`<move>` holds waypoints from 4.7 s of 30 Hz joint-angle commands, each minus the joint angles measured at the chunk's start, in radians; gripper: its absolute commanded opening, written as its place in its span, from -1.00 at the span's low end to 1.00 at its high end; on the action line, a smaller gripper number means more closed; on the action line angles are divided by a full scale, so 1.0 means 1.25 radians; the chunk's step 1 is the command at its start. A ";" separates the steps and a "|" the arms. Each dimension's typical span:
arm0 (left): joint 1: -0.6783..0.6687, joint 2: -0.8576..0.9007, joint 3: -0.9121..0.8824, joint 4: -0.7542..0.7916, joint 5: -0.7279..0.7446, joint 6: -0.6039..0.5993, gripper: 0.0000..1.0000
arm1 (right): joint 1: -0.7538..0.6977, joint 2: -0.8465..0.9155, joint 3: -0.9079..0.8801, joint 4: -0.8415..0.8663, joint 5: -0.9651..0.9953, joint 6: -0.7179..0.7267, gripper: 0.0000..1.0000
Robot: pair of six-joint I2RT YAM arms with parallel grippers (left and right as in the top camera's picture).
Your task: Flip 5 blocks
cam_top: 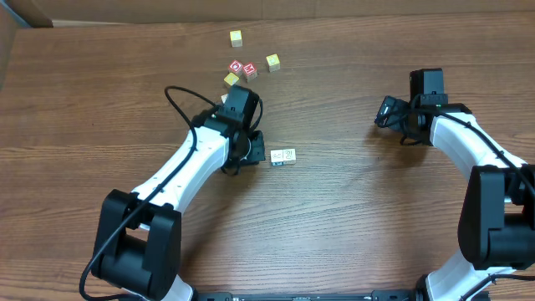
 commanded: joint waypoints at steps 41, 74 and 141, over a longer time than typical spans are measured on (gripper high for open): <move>-0.038 0.066 0.204 -0.117 -0.144 -0.040 -0.48 | -0.003 0.002 0.014 0.005 0.008 -0.009 1.00; -0.040 0.074 0.008 -0.044 -0.120 -0.064 -0.92 | -0.003 0.002 0.014 0.005 0.008 -0.009 1.00; -0.055 0.074 -0.017 0.049 -0.116 -0.087 -0.91 | -0.003 0.002 0.014 0.005 0.008 -0.008 1.00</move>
